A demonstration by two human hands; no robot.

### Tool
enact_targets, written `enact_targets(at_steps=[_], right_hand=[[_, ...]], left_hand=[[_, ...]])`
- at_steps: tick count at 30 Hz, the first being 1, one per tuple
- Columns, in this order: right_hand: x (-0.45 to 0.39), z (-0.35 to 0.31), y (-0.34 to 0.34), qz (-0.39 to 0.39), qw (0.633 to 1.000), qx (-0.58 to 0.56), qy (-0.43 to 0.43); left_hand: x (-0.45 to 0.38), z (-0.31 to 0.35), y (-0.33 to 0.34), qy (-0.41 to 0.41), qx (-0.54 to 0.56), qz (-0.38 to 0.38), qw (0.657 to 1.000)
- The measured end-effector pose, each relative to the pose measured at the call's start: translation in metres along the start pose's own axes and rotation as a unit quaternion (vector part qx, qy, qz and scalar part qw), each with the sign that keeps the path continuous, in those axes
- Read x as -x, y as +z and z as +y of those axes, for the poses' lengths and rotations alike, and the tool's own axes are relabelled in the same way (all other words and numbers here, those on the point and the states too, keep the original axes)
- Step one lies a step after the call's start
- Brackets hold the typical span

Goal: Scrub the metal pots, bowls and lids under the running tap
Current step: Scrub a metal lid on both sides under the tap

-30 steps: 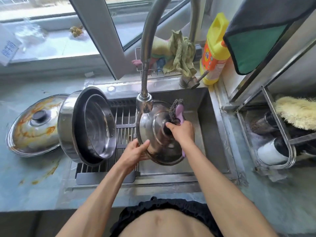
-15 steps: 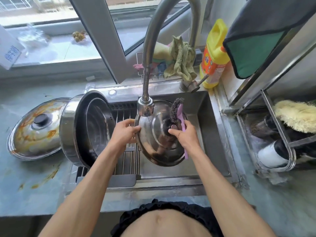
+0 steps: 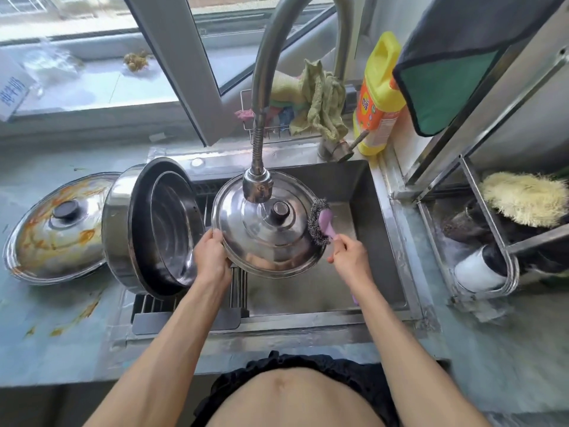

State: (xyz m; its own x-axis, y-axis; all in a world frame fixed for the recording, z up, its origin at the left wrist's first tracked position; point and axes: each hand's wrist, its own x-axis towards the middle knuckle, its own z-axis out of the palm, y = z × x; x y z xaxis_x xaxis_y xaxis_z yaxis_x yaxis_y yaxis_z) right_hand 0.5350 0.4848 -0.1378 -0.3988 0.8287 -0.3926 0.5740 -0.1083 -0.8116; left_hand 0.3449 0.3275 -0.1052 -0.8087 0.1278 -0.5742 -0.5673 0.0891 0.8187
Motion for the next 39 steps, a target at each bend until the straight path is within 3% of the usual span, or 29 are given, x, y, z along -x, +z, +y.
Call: enact_targets(at_steps=[5, 14, 20, 24, 28, 32, 39], right_hand=[[0.004, -0.001, -0.01, -0.004, 0.997, 0.04, -0.063], [0.01, -0.003, -0.008, -0.025, 0.995, 0.064, -0.074], [0.021, -0.022, 0.004, -0.043, 0.983, 0.084, -0.155], [0.033, -0.047, 0.019, -0.062, 0.941, 0.227, -0.243], [0.014, -0.06, 0.02, -0.039, 0.949, 0.265, -0.167], [0.024, -0.061, 0.028, -0.097, 0.935, 0.288, -0.182], [0.01, -0.047, 0.024, -0.064, 0.966, 0.234, -0.088]], left_hand=[[-0.005, -0.002, 0.005, -0.024, 0.047, 0.033, 0.998], [0.001, -0.013, -0.001, -0.067, 0.187, 0.081, 0.977], [0.002, -0.013, -0.014, -0.033, 0.125, 0.108, 0.986], [0.004, -0.018, -0.007, 0.021, 0.043, 0.096, 0.994], [0.005, -0.022, -0.004, 0.097, -0.026, 0.07, 0.992], [0.004, -0.023, -0.006, 0.106, -0.03, 0.087, 0.99], [0.005, -0.017, 0.005, 0.138, -0.078, 0.023, 0.987]])
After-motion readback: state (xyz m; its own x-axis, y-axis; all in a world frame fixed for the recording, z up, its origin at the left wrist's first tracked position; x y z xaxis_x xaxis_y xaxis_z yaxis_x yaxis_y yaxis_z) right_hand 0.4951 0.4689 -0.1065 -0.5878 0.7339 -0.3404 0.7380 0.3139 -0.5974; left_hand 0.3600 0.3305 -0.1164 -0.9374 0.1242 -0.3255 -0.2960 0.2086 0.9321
